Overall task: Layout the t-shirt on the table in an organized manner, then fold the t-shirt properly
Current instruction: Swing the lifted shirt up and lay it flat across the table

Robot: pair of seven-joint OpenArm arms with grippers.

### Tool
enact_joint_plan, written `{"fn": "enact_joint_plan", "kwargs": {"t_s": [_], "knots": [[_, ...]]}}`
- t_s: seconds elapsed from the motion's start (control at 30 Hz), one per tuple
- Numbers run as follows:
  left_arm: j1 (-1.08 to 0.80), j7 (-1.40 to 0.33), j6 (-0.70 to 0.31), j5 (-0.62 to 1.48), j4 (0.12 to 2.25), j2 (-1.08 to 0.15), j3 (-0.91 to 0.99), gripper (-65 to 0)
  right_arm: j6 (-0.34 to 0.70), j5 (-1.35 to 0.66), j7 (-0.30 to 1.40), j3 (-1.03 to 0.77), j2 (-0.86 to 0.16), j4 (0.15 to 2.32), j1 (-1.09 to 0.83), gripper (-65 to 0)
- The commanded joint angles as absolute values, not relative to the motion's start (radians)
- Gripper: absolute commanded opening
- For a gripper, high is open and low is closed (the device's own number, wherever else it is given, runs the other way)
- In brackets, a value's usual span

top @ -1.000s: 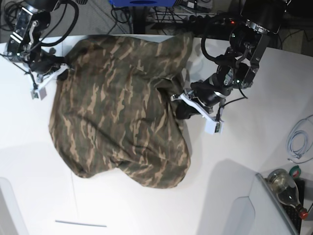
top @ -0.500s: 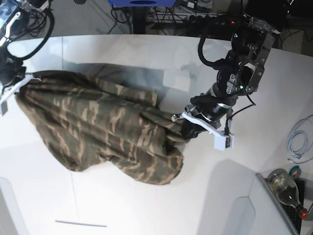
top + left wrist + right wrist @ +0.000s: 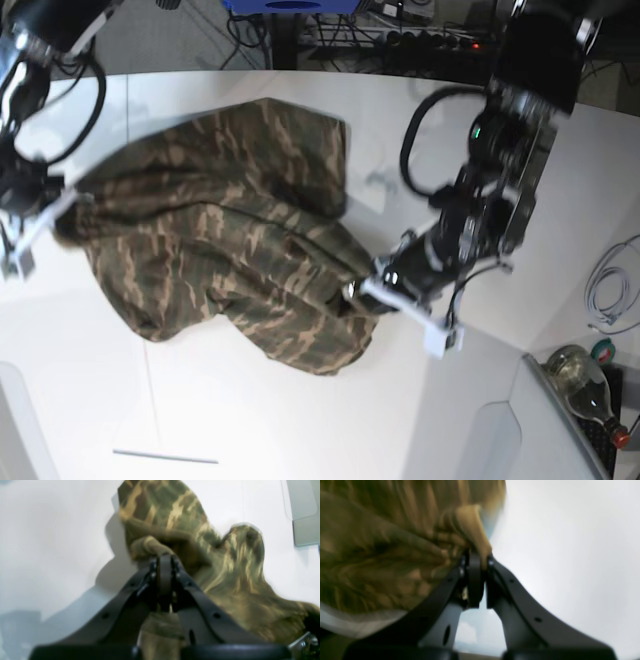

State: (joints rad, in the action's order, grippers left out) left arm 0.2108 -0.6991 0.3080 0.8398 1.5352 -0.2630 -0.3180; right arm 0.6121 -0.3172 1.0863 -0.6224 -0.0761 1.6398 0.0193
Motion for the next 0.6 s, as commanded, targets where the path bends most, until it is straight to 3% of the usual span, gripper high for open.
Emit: {"fn": "enact_joint_plan", "kwargs": {"t_s": [0.0,0.27,0.4,0.57], "knots": [[0.311,-0.682,0.297,0.846,1.498,-0.252,-0.312,-65.0,0.607,-0.321,1.038,-0.605,-0.122,1.581,0.096,-65.0],[0.915,-0.619,0.297,0.846,0.977,-0.113,-0.591,-65.0,0.605,-0.321,0.840,-0.390,-0.360,1.029,0.634,-65.0],[1.104,-0.481,0.297,0.852,0.885,-0.074,-0.634,-65.0,0.605,-0.325,0.820,-0.344,-0.437,1.063,0.826,-65.0],[1.138,-0.475,0.297,0.854,1.130,-0.077,-0.460,-65.0,0.605,-0.328,0.820,-0.346,-0.499,1.297,0.895,-65.0]]}}
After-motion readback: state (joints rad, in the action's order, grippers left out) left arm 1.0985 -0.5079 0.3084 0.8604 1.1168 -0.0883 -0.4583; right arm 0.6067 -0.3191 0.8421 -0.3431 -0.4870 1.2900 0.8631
